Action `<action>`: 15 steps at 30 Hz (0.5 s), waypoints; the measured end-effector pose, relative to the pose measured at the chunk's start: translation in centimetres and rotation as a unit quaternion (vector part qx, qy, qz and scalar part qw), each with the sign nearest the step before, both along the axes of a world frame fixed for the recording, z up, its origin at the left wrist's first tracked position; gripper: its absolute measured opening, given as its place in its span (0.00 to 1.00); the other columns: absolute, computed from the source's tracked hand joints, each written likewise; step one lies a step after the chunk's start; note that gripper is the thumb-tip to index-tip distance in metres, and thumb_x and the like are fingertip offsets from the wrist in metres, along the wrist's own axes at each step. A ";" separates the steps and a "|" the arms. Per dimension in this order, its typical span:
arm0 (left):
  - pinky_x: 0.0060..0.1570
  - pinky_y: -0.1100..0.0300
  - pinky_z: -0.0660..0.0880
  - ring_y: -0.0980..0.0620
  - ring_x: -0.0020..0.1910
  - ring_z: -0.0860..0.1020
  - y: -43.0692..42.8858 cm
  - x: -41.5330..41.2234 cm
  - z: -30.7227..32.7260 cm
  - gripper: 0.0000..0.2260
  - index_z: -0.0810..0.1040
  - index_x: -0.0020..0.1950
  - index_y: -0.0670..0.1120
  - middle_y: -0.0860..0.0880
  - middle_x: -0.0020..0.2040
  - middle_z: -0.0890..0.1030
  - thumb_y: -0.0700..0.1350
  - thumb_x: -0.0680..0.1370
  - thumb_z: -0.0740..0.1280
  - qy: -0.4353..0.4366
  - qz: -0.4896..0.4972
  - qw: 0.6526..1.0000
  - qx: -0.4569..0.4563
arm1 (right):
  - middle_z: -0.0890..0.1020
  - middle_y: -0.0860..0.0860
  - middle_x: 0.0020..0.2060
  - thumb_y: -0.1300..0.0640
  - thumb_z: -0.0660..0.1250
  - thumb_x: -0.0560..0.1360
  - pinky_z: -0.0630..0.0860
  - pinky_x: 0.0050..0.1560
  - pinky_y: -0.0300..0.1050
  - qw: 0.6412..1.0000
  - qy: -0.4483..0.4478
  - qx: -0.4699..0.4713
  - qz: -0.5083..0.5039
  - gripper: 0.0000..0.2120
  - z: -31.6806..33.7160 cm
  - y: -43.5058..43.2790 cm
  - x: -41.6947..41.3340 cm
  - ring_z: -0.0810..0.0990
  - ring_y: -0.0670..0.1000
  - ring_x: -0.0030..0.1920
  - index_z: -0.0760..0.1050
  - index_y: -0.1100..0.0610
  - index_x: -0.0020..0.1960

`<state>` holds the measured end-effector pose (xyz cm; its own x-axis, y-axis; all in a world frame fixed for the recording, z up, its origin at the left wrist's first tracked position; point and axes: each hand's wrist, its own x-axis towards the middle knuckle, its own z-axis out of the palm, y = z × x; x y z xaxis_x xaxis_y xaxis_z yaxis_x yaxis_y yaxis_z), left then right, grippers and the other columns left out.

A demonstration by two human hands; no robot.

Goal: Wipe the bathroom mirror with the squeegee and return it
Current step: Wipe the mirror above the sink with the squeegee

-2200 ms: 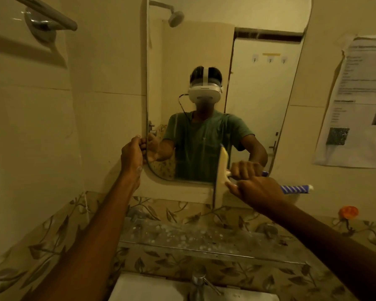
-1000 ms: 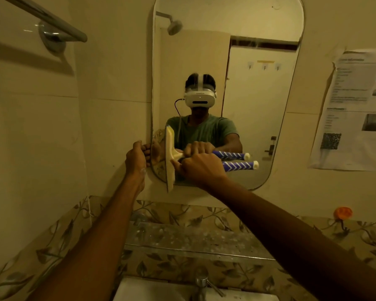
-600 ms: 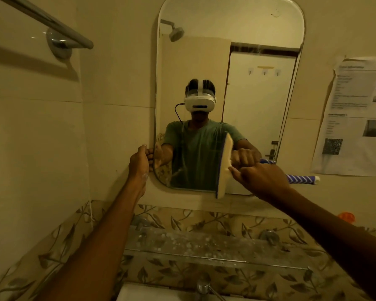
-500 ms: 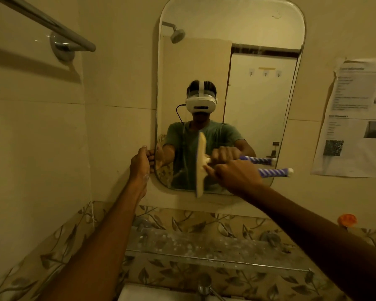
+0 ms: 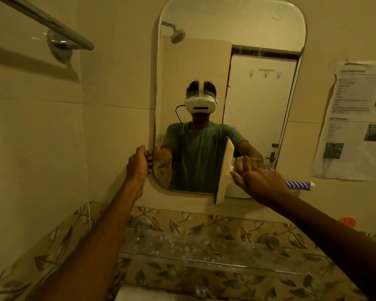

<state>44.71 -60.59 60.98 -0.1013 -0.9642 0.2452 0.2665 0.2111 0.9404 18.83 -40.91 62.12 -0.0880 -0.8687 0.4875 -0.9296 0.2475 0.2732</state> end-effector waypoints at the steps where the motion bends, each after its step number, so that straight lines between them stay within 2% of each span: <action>1: 0.47 0.51 0.74 0.45 0.43 0.79 0.1 0.0 0.1 0.18 0.78 0.43 0.46 0.45 0.40 0.80 0.53 0.82 0.53 -0.001 -0.002 1.000 0.001 | 0.78 0.49 0.45 0.33 0.38 0.76 0.68 0.34 0.38 1.000 0.006 0.003 -0.004 0.34 0.1 0.6 0.1 0.75 0.45 0.38 0.76 0.51 0.54; 2: 0.48 0.51 0.74 0.45 0.43 0.79 0.2 0.0 0.1 0.18 0.78 0.43 0.46 0.45 0.40 0.81 0.53 0.82 0.53 -0.001 -0.001 1.000 0.001 | 0.75 0.46 0.37 0.35 0.39 0.77 0.68 0.32 0.38 1.000 0.011 0.007 0.000 0.32 0.3 0.9 0.9 0.72 0.43 0.34 0.77 0.51 0.52; 3: 0.48 0.51 0.75 0.45 0.44 0.79 0.3 0.0 0.1 0.18 0.79 0.44 0.47 0.46 0.41 0.81 0.53 0.82 0.53 -0.002 -0.001 1.000 0.001 | 0.72 0.45 0.34 0.36 0.42 0.79 0.71 0.32 0.38 1.000 0.018 0.011 0.014 0.29 0.5 0.9 1.8 0.71 0.43 0.32 0.76 0.51 0.55; 5: 0.48 0.51 0.75 0.45 0.44 0.79 0.5 0.0 0.2 0.19 0.79 0.43 0.47 0.46 0.40 0.81 0.54 0.81 0.53 -0.005 0.003 1.000 0.004 | 0.71 0.46 0.36 0.40 0.46 0.82 0.77 0.35 0.43 0.998 0.031 0.012 0.053 0.23 1.0 -0.2 4.3 0.74 0.46 0.34 0.74 0.50 0.60; 7: 0.47 0.51 0.75 0.45 0.43 0.79 0.7 0.0 0.2 0.19 0.79 0.43 0.46 0.46 0.40 0.81 0.54 0.81 0.53 -0.005 0.006 1.000 0.008 | 0.75 0.48 0.38 0.39 0.45 0.82 0.78 0.37 0.45 0.997 0.038 0.000 0.074 0.26 1.3 -2.6 7.0 0.76 0.48 0.36 0.77 0.52 0.56; 10: 0.42 0.55 0.74 0.46 0.42 0.79 1.1 0.0 0.4 0.20 0.79 0.44 0.45 0.45 0.41 0.81 0.53 0.82 0.52 0.001 0.010 1.000 0.004 | 0.80 0.55 0.53 0.38 0.44 0.82 0.80 0.45 0.50 0.996 0.048 -0.017 0.076 0.28 1.1 -5.5 9.8 0.80 0.54 0.49 0.77 0.55 0.56; 13: 0.40 0.56 0.73 0.48 0.38 0.78 1.3 0.2 0.6 0.20 0.78 0.42 0.46 0.46 0.39 0.80 0.52 0.82 0.51 0.003 0.007 1.000 -0.002 | 0.71 0.58 0.65 0.38 0.43 0.80 0.74 0.57 0.53 0.998 0.019 -0.007 0.058 0.30 1.1 -4.8 7.7 0.72 0.58 0.63 0.69 0.56 0.66; 15: 0.40 0.56 0.73 0.48 0.38 0.78 1.2 0.2 0.6 0.20 0.78 0.41 0.46 0.46 0.39 0.80 0.52 0.82 0.51 -0.003 0.006 1.000 -0.007 | 0.68 0.57 0.68 0.36 0.43 0.79 0.73 0.57 0.53 0.999 -0.027 0.006 0.045 0.30 0.9 -3.1 3.8 0.69 0.58 0.66 0.63 0.53 0.71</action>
